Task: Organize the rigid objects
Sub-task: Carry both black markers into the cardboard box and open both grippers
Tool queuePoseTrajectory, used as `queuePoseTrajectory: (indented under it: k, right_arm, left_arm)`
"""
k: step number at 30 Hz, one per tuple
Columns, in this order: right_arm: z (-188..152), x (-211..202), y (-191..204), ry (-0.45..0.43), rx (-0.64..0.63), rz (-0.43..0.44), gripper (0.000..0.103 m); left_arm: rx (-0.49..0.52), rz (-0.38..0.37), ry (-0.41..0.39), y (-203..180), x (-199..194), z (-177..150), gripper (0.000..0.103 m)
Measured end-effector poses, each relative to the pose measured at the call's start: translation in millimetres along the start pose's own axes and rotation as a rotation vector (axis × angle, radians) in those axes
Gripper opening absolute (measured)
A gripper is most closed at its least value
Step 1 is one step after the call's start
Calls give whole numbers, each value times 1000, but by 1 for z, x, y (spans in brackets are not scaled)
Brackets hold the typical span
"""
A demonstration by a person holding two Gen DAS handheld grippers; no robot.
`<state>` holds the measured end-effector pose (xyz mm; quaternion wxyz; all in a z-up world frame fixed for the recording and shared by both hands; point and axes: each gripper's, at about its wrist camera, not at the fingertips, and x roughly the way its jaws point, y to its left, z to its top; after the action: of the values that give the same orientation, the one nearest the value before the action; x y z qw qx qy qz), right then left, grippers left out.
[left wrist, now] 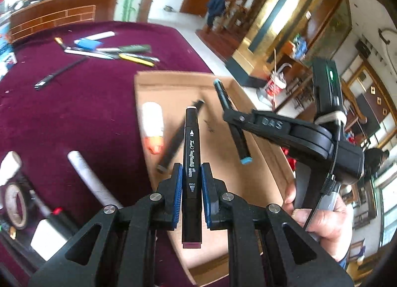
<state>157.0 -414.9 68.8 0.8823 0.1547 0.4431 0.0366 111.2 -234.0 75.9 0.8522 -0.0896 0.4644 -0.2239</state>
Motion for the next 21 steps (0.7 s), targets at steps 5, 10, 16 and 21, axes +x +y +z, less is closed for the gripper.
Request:
queuePoseTrajectory:
  k: [5, 10, 16, 21]
  right_arm:
    - [-1, 10, -6, 44, 0, -36, 13]
    - [-4, 19, -5, 85, 6, -10, 13]
    - [-6, 27, 3, 118, -8, 18, 13]
    - [-8, 30, 10, 126, -25, 22, 13]
  left_arm:
    - [22, 1, 59, -10, 21, -7, 12]
    - [17, 31, 83, -11, 34, -7, 12]
    - [4, 51, 102, -4, 47, -10, 12]
    - [6, 55, 104, -2, 49, -13, 12]
